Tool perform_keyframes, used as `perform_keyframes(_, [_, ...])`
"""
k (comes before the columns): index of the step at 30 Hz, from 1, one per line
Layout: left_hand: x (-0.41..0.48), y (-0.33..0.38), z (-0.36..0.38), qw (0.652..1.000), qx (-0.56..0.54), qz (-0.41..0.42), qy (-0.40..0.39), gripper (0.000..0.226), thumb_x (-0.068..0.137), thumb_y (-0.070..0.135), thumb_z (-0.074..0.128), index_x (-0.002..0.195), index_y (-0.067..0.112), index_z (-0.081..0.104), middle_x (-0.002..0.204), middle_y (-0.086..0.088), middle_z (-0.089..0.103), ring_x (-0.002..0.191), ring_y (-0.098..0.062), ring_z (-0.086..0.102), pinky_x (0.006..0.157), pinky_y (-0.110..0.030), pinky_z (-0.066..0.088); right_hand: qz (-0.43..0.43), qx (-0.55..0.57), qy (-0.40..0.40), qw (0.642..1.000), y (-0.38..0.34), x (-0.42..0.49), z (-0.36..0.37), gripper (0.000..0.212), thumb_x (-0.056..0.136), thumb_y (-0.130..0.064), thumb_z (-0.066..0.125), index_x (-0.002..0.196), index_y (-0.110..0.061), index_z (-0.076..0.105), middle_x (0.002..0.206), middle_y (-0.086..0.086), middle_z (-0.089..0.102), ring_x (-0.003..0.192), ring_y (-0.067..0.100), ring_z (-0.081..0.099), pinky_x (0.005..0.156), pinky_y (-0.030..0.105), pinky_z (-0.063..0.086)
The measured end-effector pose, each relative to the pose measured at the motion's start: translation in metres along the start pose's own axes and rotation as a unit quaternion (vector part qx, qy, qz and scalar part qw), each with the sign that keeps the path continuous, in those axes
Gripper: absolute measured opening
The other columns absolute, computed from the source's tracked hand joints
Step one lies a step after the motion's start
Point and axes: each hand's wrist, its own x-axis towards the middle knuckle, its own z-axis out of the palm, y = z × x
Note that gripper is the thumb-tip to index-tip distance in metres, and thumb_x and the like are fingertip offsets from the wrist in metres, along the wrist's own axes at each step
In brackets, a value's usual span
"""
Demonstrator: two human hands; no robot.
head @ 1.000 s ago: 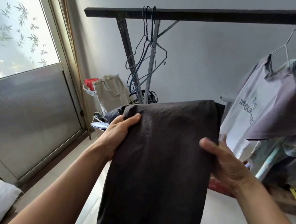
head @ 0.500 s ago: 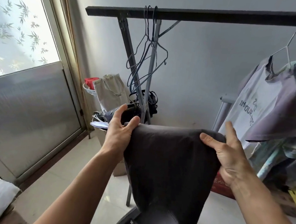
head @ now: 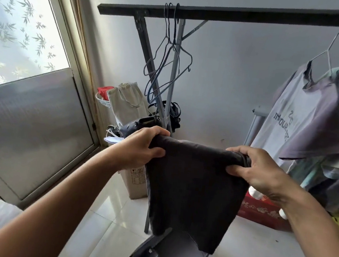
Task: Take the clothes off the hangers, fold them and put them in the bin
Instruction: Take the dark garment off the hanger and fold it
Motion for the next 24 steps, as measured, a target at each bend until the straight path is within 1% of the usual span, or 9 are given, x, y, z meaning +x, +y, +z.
perform_keyframes(3, [0.002, -0.002, -0.008, 0.997, 0.063, 0.035, -0.018, 0.011, 0.094, 0.017, 0.062, 0.095, 0.028, 0.063, 0.089, 0.01, 0.062, 0.086, -0.005, 0.058, 0.08, -0.029, 0.047, -0.033, -0.08, 0.02, 0.996, -0.006, -0.004, -0.01, 0.011, 0.082, -0.011, 0.075, 0.083, -0.02, 0.069, 0.076, 0.0, 0.069, 0.074, 0.012, 0.064, 0.061, 0.02, 0.045])
perform_keyframes(4, [0.003, -0.004, -0.01, 0.995, 0.084, 0.042, -0.015, 0.013, 0.095, 0.02, 0.061, 0.085, 0.028, 0.061, 0.086, 0.008, 0.059, 0.082, -0.006, 0.056, 0.077, -0.03, 0.043, -0.039, -0.09, 0.029, 0.995, -0.009, -0.006, -0.014, 0.009, 0.081, -0.013, 0.076, 0.079, -0.019, 0.069, 0.072, 0.001, 0.067, 0.069, 0.012, 0.062, 0.056, 0.019, 0.045])
perform_keyframes(7, [0.003, -0.008, -0.011, 0.995, 0.085, 0.041, 0.017, 0.012, 0.093, 0.028, 0.063, 0.081, 0.026, 0.064, 0.094, 0.001, 0.05, 0.084, -0.008, 0.049, 0.073, -0.024, 0.038, -0.061, -0.118, 0.056, 0.99, -0.014, -0.01, -0.026, 0.012, 0.076, -0.019, 0.081, 0.072, -0.018, 0.07, 0.077, 0.003, 0.064, 0.075, 0.015, 0.06, 0.059, 0.02, 0.045])
perform_keyframes(10, [-0.005, -0.008, 0.001, 0.98, -0.187, 0.007, 0.064, 0.015, 0.088, 0.022, 0.067, 0.097, 0.011, 0.072, 0.107, -0.003, 0.059, 0.095, -0.01, 0.059, 0.077, -0.014, 0.049, -0.067, -0.018, 0.077, 0.995, -0.009, -0.014, -0.033, 0.022, 0.07, -0.018, 0.084, 0.083, -0.005, 0.072, 0.096, 0.007, 0.064, 0.088, 0.02, 0.06, 0.068, 0.021, 0.049])
perform_keyframes(12, [-0.009, -0.006, 0.016, 0.925, -0.371, -0.032, 0.071, 0.024, 0.09, 0.02, 0.061, 0.106, 0.005, 0.07, 0.104, -0.008, 0.071, 0.093, -0.014, 0.067, 0.078, -0.018, 0.055, -0.046, 0.161, 0.025, 0.985, -0.001, -0.016, -0.032, 0.041, 0.058, -0.033, 0.089, 0.086, -0.007, 0.074, 0.097, 0.009, 0.072, 0.085, 0.02, 0.068, 0.065, 0.016, 0.056])
perform_keyframes(14, [-0.011, -0.002, 0.031, 0.884, -0.453, -0.068, 0.09, 0.023, 0.095, 0.02, 0.056, 0.103, 0.004, 0.069, 0.089, -0.006, 0.075, 0.081, -0.014, 0.07, 0.071, -0.021, 0.058, -0.025, 0.272, 0.008, 0.962, 0.01, -0.015, -0.025, 0.063, 0.045, -0.05, 0.09, 0.085, -0.004, 0.074, 0.089, 0.014, 0.075, 0.081, 0.025, 0.071, 0.063, 0.027, 0.059])
perform_keyframes(19, [-0.011, 0.009, 0.057, 0.846, -0.492, -0.148, 0.146, 0.027, 0.098, 0.027, 0.054, 0.088, 0.005, 0.067, 0.069, 0.0, 0.071, 0.057, -0.005, 0.065, 0.054, -0.017, 0.054, -0.01, 0.303, 0.074, 0.95, 0.022, -0.008, -0.01, 0.017, 0.085, -0.028, 0.066, 0.084, -0.011, 0.07, 0.08, 0.002, 0.074, 0.076, 0.018, 0.069, 0.068, 0.029, 0.057])
perform_keyframes(21, [-0.012, 0.005, 0.063, 0.817, -0.526, -0.195, 0.13, 0.036, 0.093, 0.04, 0.057, 0.092, 0.006, 0.068, 0.081, -0.005, 0.072, 0.065, -0.009, 0.068, 0.064, -0.021, 0.058, -0.015, 0.283, 0.082, 0.955, 0.022, -0.006, -0.008, 0.018, 0.093, -0.025, 0.061, 0.083, -0.013, 0.069, 0.079, -0.003, 0.074, 0.076, 0.013, 0.069, 0.07, 0.027, 0.056])
perform_keyframes(24, [-0.022, -0.011, 0.073, 0.801, -0.549, -0.239, 0.007, 0.088, 0.063, 0.082, 0.052, 0.119, 0.015, 0.065, 0.117, -0.007, 0.071, 0.106, -0.02, 0.068, 0.1, -0.037, 0.049, -0.018, 0.252, 0.111, 0.961, 0.022, -0.001, -0.006, 0.019, 0.095, -0.026, 0.06, 0.083, -0.013, 0.068, 0.083, -0.002, 0.072, 0.083, 0.017, 0.067, 0.08, 0.033, 0.054])
